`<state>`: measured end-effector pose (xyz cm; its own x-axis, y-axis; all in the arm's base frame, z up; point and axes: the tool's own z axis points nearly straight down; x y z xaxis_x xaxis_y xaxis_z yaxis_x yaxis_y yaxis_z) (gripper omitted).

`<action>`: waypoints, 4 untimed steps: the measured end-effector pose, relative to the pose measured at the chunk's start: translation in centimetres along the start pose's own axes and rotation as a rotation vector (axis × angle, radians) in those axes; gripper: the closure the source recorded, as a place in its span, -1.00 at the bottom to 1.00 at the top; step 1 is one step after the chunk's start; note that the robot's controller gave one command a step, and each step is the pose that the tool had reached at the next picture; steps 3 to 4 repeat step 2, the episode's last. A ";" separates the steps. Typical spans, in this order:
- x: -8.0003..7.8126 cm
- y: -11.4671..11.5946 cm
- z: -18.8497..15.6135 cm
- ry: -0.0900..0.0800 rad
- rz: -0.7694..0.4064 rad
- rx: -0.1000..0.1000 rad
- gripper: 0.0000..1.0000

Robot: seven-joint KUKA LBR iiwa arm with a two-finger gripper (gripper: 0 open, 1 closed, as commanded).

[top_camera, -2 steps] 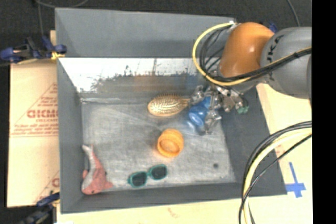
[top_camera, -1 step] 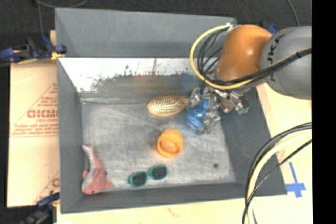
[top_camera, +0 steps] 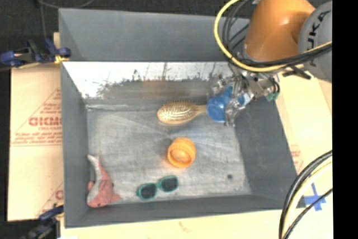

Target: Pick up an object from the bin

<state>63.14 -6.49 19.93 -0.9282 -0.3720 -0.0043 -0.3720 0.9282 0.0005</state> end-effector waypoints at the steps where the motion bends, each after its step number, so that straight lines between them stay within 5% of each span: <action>1: 0.0 0.0 0.0 0.000 0.001 0.000 1.00; 2: -0.2 -0.1 -6.3 0.005 0.012 0.000 1.00; 4: -0.2 -0.1 -6.3 0.005 0.012 0.000 1.00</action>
Offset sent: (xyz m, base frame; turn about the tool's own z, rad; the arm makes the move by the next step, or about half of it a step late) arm 0.0026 0.0009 0.0903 0.0187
